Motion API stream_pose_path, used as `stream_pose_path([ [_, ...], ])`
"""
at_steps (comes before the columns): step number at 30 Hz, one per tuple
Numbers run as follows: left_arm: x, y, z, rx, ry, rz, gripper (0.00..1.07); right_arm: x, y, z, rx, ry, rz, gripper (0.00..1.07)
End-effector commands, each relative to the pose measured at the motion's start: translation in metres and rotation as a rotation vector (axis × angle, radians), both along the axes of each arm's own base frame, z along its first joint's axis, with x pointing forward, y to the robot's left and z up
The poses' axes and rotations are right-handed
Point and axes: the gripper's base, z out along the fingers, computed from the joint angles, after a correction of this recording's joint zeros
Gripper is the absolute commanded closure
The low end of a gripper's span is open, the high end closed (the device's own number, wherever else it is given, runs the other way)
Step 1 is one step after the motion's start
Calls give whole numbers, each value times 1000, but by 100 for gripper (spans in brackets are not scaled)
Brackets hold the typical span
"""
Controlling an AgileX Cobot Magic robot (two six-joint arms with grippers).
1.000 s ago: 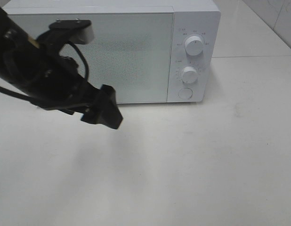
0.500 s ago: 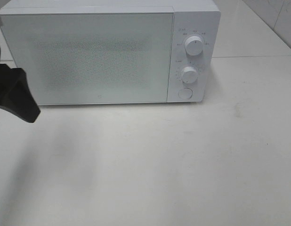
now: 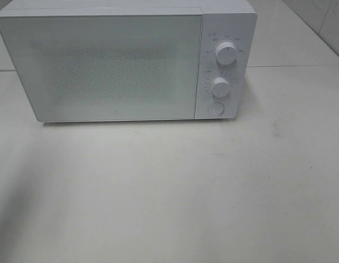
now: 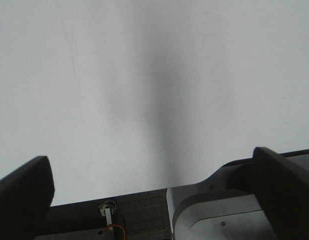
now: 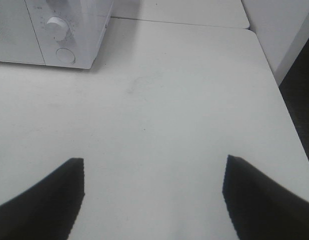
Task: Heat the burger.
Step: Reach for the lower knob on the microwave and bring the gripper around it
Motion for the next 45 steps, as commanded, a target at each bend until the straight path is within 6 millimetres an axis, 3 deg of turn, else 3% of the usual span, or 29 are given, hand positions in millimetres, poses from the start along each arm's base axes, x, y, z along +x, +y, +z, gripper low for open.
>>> stream_pose_path([
  [1,-18,4,-9,-1,-12,25,6,-4,0,-1,16,-29,-12,32],
  [5,-43,9,-24,1,-37,24,6,-4,0,-1,16,-29,-12,32],
  [8,-48,10,-28,0,-40,24,6,-4,0,-1,16,-29,-12,32],
  [10,-65,13,-35,-9,-92,24,6,-4,0,-1,16,-29,-12,32],
  [18,-99,19,-41,-24,-174,24,6,-4,0,-1,16,-29,-12,32],
  [45,-184,31,-20,-150,-753,28,6,-4,0,-1,16,-29,-12,32],
])
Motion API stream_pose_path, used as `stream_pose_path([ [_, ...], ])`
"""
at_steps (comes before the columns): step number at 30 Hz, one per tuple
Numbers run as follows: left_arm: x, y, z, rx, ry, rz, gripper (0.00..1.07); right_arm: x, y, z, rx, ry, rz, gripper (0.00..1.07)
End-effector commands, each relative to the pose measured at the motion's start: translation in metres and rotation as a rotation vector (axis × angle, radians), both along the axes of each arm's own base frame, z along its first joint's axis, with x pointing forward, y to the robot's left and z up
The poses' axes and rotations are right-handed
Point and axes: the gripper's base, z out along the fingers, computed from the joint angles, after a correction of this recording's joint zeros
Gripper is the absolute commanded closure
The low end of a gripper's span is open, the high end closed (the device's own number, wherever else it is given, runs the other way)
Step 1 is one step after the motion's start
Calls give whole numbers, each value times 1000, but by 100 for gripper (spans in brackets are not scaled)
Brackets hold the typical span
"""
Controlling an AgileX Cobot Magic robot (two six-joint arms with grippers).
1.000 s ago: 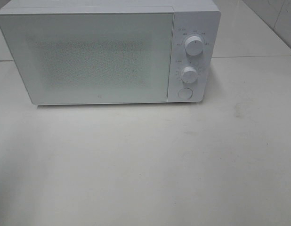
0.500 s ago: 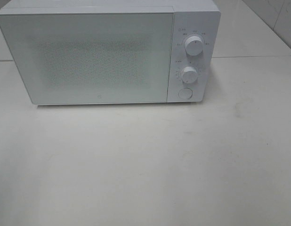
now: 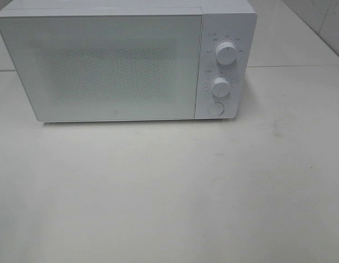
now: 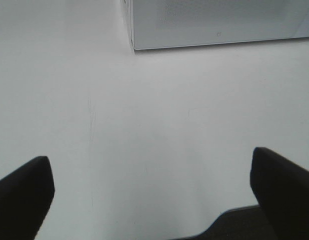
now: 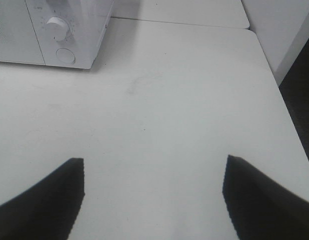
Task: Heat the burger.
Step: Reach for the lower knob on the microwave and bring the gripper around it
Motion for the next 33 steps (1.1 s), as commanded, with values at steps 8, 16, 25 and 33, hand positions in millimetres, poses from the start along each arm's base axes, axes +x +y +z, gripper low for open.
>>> stream_pose_path([
  [8,-16,0,0,-22,-116,174,6,-4,0,-1,16,-29,-12,32],
  [16,-16,0,0,-26,-116,173,6,-4,0,-1,16,-29,-12,32],
  [25,-16,0,0,-24,-114,174,6,-4,0,-1,16,-29,-12,32],
  [33,-16,0,0,-24,-114,174,6,-4,0,-1,16,-28,-10,32],
])
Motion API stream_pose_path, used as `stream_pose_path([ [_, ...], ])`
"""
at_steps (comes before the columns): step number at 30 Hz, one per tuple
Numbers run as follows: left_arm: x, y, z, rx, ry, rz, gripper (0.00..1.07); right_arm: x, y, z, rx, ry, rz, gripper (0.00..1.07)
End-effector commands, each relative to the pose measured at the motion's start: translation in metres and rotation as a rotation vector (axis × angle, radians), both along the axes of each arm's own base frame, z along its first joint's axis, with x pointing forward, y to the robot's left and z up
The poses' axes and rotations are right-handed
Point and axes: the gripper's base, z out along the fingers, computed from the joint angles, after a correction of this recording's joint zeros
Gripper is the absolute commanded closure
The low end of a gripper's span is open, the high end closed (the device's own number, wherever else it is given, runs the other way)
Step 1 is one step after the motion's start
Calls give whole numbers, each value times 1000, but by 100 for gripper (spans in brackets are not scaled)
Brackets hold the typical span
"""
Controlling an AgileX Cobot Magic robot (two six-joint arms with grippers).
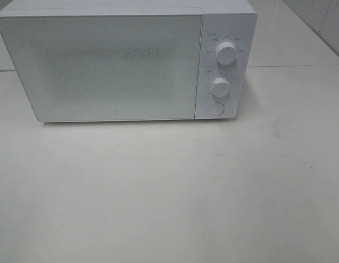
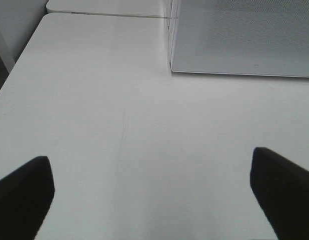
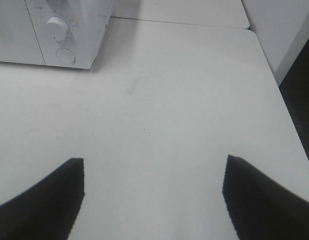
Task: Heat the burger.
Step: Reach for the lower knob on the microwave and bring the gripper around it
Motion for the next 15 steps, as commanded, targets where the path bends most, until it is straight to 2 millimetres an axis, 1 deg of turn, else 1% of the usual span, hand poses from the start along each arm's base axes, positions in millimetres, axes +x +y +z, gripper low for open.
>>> stream_pose_path([
  [1,-3,-1,0,-14,-36,-1,6,-4,0,-1,16,-28,-10,32],
  [10,-3,-1,0,-14,-36,-1,6,-4,0,0,16,-32,-10,32],
  [14,-3,-1,0,-14,-36,-1,6,-1,0,10,18,-38,-9,32],
  [15,-3,-1,0,-14,-36,-1,6,3,1,15,17,-40,-7,32],
])
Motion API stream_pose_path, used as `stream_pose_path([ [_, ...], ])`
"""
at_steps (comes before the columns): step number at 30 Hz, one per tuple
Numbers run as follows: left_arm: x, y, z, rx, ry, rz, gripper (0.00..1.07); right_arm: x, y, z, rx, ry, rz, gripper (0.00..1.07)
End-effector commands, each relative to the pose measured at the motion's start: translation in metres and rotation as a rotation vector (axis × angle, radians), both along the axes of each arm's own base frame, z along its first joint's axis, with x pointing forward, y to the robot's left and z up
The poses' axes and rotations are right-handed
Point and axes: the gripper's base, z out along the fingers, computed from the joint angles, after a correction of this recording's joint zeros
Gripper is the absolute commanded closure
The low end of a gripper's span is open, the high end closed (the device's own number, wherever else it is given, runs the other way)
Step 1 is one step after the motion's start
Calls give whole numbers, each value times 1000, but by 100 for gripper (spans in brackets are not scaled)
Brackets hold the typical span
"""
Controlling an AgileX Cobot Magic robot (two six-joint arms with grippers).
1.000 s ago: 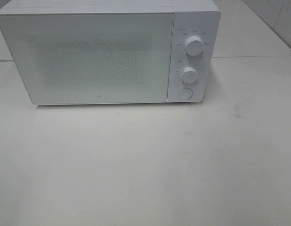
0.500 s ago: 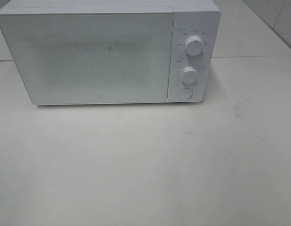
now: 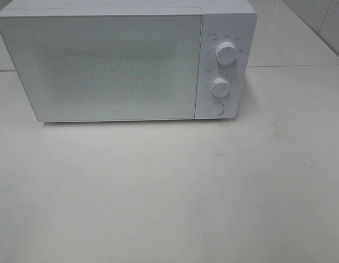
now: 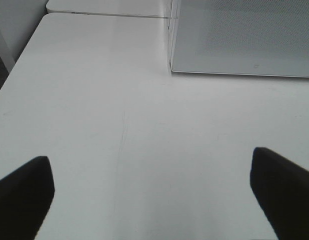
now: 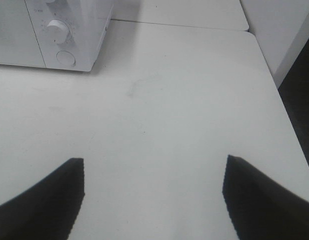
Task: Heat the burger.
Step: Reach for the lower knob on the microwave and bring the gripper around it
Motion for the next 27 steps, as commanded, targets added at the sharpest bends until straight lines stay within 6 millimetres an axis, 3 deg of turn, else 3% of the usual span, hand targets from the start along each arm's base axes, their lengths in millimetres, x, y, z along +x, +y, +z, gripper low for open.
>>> stream_pose_path([
  [1,-3,-1,0,-14,-36,-1,6,3,1,10,15,-27,-7,32],
  [27,-3,-1,0,-14,-36,-1,6,102,19,25,0,-23,51,32],
])
